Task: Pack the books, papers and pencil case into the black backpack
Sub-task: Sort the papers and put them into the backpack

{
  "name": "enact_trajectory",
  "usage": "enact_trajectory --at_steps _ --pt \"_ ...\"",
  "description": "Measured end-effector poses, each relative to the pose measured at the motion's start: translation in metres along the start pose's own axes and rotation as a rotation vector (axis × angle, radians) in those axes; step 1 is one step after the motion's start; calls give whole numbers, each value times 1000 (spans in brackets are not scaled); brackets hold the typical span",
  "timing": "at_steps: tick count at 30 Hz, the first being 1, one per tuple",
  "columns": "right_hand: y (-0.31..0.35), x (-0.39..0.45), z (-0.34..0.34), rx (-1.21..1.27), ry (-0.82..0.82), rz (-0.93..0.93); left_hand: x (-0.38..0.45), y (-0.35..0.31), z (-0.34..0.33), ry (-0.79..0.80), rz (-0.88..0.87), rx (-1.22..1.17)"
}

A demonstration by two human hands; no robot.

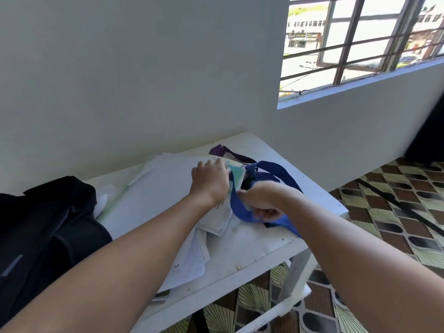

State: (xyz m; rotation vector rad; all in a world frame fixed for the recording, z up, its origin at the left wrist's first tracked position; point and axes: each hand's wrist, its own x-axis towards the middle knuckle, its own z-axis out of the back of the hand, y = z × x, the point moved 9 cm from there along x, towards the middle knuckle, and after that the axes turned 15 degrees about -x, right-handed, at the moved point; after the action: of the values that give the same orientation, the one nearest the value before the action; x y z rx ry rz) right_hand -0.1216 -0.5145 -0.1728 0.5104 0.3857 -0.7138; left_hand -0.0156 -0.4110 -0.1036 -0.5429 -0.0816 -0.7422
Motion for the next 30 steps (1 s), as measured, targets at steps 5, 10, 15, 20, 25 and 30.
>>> enact_trajectory --at_steps 5,10,15,20,25,30 --pt "35 -11 48 599 -381 422 19 -30 35 -155 160 -954" --pt "41 -5 40 791 -339 453 -1 -35 23 18 28 -984" --pt "25 -6 43 1254 -342 303 -21 -3 -6 79 -74 -199" --pt "-2 -8 63 1679 -440 225 -20 11 0 -6 -106 -93" --pt "-17 4 31 1503 -378 55 0 -42 44 -213 33 -1029" --pt "-18 5 19 884 -396 -49 10 -57 15 165 90 -665"
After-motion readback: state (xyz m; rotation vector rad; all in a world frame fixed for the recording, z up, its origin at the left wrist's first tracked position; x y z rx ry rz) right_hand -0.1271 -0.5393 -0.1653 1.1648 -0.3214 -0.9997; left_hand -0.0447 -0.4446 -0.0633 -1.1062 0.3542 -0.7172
